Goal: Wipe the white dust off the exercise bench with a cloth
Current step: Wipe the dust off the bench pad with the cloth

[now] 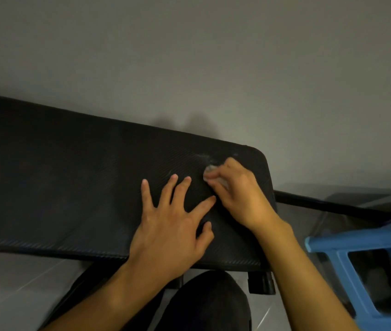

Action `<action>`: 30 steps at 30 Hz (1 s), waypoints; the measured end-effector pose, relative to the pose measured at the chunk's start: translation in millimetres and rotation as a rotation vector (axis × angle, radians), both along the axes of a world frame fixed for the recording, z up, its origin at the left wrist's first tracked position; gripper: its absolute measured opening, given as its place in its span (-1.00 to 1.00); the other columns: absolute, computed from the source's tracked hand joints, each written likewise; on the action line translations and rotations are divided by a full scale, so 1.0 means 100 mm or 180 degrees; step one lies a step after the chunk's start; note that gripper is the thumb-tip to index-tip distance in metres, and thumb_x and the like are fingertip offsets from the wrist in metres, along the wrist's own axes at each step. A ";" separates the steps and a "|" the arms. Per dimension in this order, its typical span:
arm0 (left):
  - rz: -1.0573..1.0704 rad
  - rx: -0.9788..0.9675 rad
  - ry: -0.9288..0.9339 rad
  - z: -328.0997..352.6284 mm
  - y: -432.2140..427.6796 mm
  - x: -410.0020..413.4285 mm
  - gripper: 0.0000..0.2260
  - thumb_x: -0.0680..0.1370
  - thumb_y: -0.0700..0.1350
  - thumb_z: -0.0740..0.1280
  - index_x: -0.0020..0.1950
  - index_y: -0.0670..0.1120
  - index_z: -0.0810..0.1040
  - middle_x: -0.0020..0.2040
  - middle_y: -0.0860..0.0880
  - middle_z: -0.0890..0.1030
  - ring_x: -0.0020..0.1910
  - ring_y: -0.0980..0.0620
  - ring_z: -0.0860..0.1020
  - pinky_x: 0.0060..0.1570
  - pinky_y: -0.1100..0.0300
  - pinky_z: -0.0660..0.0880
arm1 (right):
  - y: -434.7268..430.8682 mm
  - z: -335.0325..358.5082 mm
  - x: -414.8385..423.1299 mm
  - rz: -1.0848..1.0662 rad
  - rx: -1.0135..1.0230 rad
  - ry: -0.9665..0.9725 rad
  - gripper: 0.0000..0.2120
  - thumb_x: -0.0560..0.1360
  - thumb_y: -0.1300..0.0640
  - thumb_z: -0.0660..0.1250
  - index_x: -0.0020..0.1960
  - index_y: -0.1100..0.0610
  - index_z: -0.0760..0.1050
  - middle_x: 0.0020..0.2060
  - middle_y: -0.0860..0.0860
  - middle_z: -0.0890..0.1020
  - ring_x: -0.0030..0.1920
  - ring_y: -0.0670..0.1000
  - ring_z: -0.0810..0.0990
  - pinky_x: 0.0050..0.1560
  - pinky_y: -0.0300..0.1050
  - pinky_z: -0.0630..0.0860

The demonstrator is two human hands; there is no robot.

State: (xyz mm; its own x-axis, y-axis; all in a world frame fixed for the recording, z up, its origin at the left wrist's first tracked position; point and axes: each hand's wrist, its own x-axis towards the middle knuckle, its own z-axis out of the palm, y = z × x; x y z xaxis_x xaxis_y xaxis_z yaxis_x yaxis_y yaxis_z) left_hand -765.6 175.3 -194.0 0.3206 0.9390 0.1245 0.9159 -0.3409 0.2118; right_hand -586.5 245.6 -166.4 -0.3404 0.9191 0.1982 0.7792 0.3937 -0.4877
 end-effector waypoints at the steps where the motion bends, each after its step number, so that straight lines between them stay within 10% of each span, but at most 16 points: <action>1: 0.0012 -0.0003 -0.0017 0.01 0.00 0.00 -0.51 0.57 0.25 0.14 0.51 0.26 0.38 0.56 -0.20 0.35 0.58 -0.24 0.24 0.44 -0.53 0.04 | -0.08 0.01 0.07 0.0061 0.0011 0.0030 -0.83 0.58 0.17 0.39 0.15 0.13 0.64 -0.01 0.01 0.54 0.06 -0.07 0.60 0.15 -0.24 0.52; 7: 0.0008 -0.0006 -0.0022 0.02 0.00 0.01 -0.51 0.57 0.24 0.15 0.50 0.25 0.40 0.55 -0.21 0.37 0.57 -0.25 0.26 0.44 -0.53 0.07 | 0.54 -0.02 -0.05 -0.0798 0.0209 -0.0256 -0.81 0.62 0.12 0.33 0.17 0.15 0.63 0.04 0.06 0.53 0.01 0.00 0.55 0.11 -0.07 0.55; 14: 0.0016 -0.0003 -0.0064 0.01 0.00 0.01 -0.51 0.57 0.24 0.14 0.50 0.25 0.40 0.56 -0.20 0.35 0.58 -0.25 0.25 0.44 -0.53 0.05 | 0.10 0.00 -0.05 0.0180 0.0095 -0.0099 -0.83 0.58 0.17 0.38 0.15 0.15 0.64 -0.06 -0.05 0.50 -0.02 -0.12 0.55 0.09 -0.33 0.47; 30: 0.0027 0.0019 -0.0144 0.01 0.01 0.00 -0.53 0.55 0.24 0.17 0.45 0.22 0.45 0.54 -0.22 0.38 0.56 -0.26 0.27 0.44 -0.54 0.05 | 0.26 0.03 0.22 -0.0075 0.0170 -0.0219 -0.87 0.59 0.20 0.37 0.10 0.13 0.65 0.00 0.07 0.58 0.06 0.06 0.62 0.16 0.05 0.57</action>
State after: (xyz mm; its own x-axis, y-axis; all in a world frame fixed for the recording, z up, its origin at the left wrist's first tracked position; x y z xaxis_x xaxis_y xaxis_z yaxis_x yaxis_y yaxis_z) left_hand -765.2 176.0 -193.3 0.3066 0.9408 0.1443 0.9083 -0.3345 0.2511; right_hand -564.6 271.2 -163.3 -0.3331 0.9159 0.2241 0.8195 0.3988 -0.4116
